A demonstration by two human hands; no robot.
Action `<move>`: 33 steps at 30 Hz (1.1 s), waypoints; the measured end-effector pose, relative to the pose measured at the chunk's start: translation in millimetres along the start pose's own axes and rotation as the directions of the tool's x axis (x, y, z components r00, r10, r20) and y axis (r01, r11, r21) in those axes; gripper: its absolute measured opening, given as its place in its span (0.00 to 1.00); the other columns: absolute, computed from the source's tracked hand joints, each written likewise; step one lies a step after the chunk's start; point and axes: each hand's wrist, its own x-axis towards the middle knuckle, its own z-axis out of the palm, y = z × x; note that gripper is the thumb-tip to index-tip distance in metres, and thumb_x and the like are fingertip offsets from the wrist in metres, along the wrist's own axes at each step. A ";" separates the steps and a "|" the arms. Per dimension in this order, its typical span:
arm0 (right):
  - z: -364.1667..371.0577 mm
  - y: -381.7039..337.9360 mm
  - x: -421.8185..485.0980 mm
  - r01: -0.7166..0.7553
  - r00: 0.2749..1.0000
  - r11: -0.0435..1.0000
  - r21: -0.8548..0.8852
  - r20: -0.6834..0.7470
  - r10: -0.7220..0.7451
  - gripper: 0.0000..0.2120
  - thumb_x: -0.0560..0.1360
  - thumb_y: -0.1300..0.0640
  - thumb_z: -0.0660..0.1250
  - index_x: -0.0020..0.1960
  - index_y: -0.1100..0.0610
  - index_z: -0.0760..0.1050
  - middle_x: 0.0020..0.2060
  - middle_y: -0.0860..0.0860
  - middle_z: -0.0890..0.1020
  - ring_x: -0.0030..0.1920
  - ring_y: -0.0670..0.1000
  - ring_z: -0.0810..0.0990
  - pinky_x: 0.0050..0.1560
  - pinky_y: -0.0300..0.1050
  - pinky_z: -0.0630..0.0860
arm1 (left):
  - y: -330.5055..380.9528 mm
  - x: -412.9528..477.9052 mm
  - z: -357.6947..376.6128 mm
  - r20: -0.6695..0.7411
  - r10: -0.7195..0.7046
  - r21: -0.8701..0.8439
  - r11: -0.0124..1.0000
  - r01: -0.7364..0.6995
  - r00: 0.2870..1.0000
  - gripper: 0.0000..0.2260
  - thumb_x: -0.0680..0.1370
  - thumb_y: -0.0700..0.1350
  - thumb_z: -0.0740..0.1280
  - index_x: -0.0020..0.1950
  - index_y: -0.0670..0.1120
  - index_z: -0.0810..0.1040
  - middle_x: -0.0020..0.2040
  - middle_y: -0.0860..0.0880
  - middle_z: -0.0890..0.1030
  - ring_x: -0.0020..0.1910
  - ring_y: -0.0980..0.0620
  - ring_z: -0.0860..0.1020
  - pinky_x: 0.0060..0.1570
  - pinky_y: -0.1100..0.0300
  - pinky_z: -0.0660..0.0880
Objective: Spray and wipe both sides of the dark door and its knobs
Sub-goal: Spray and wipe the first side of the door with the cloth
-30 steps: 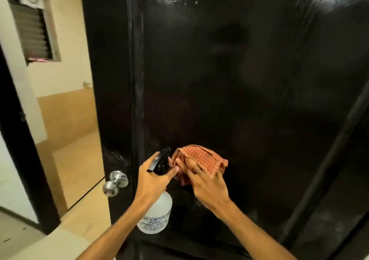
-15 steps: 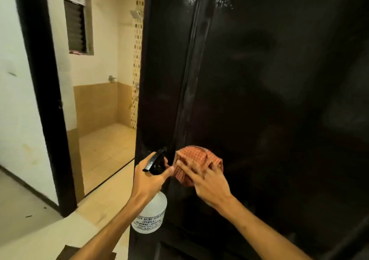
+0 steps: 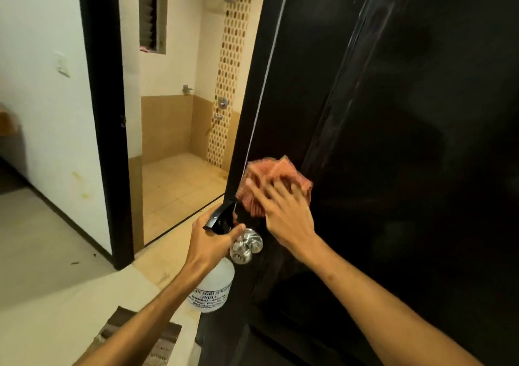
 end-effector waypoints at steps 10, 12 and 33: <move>34.0 -46.6 12.0 0.255 0.935 0.967 -0.003 0.256 -0.246 0.35 0.76 0.49 0.68 0.81 0.50 0.63 0.72 0.53 0.76 0.75 0.54 0.70 0.72 0.54 0.66 | -21.4 3.6 -27.6 0.008 0.010 0.035 0.999 -0.010 1.000 0.10 0.74 0.41 0.79 0.53 0.47 0.82 0.45 0.51 0.85 0.29 0.63 0.77 0.32 0.67 0.74; 22.4 -39.2 23.6 0.185 0.968 0.982 -0.035 0.177 -0.176 0.36 0.74 0.50 0.69 0.80 0.51 0.64 0.71 0.53 0.76 0.73 0.55 0.71 0.69 0.53 0.68 | -22.6 1.5 -34.4 -0.006 0.005 0.074 0.997 -0.004 1.000 0.11 0.75 0.42 0.79 0.54 0.48 0.82 0.45 0.51 0.85 0.29 0.62 0.77 0.34 0.66 0.74; 55.5 0.7 -144.2 0.219 0.871 0.975 0.023 0.447 -0.206 0.41 0.64 0.50 0.77 0.76 0.50 0.71 0.69 0.47 0.78 0.69 0.50 0.69 0.66 0.54 0.68 | -6.9 -46.0 48.2 0.150 -0.082 -0.040 0.995 0.089 0.985 0.09 0.74 0.37 0.78 0.48 0.46 0.82 0.35 0.52 0.82 0.27 0.61 0.76 0.32 0.65 0.72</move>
